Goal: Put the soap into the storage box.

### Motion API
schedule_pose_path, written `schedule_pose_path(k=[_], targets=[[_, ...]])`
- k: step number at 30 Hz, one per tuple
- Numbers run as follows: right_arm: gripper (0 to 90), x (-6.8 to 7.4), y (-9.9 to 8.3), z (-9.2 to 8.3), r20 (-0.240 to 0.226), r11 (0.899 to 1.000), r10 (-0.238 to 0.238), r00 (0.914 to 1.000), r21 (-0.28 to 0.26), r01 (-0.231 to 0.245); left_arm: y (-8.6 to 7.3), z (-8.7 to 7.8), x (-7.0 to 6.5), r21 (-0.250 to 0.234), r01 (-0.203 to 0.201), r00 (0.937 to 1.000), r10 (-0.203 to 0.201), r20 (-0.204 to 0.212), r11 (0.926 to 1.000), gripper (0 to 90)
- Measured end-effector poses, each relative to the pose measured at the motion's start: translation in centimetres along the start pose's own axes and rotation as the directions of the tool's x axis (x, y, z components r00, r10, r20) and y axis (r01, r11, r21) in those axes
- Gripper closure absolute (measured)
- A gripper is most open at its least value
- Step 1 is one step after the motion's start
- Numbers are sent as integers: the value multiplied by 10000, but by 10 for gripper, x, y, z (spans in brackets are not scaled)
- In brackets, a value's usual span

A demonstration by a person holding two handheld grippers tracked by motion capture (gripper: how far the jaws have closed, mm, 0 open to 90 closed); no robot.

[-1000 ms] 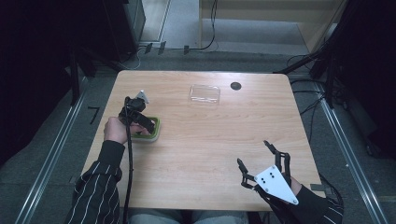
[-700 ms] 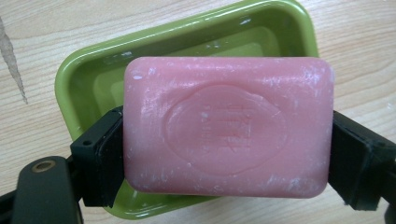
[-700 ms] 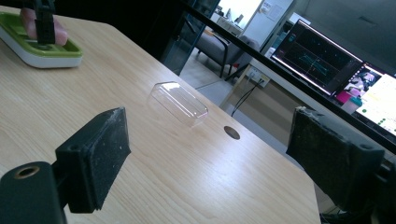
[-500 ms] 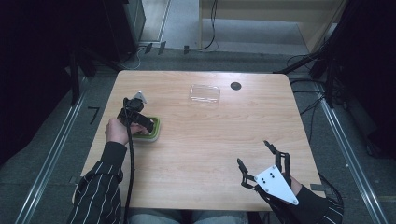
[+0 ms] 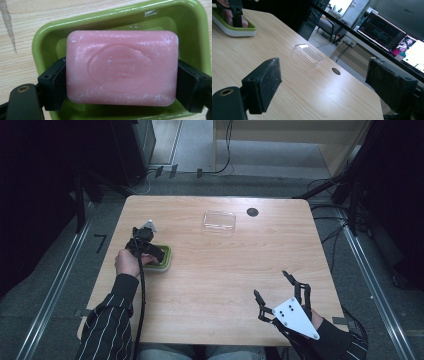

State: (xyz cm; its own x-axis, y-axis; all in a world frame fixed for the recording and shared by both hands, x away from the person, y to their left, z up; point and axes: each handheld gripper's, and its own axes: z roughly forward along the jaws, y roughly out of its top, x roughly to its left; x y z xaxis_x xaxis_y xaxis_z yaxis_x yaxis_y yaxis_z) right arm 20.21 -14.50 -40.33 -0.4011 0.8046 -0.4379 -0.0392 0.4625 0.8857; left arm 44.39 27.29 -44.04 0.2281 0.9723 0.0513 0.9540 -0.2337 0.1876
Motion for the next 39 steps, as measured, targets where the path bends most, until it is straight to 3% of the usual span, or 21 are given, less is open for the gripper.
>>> schedule_pose_path(k=[13, 19, 25, 39], targets=[[132, 0, 0, 0, -2, 10000, -26, 10000, -7, 26, 0, 2, -1, 112, 130, 9998, -128, -157, 9999, 137], [132, 1, 0, 1, -34, 10000, -61, 10000, -25, 61, -1, -5, -2, -153, 206, 9995, -210, -256, 9997, 129], [132, 1, 0, 1, -66, 10000, -82, 9999, -29, 82, -3, -12, -3, -271, 73, 10000, -72, 3, 9996, 30], [132, 2, 1, 2, -101, 9999, -149, 9998, -34, 149, -14, -31, -10, -111, -340, 9994, 340, -41, 9994, 22]])
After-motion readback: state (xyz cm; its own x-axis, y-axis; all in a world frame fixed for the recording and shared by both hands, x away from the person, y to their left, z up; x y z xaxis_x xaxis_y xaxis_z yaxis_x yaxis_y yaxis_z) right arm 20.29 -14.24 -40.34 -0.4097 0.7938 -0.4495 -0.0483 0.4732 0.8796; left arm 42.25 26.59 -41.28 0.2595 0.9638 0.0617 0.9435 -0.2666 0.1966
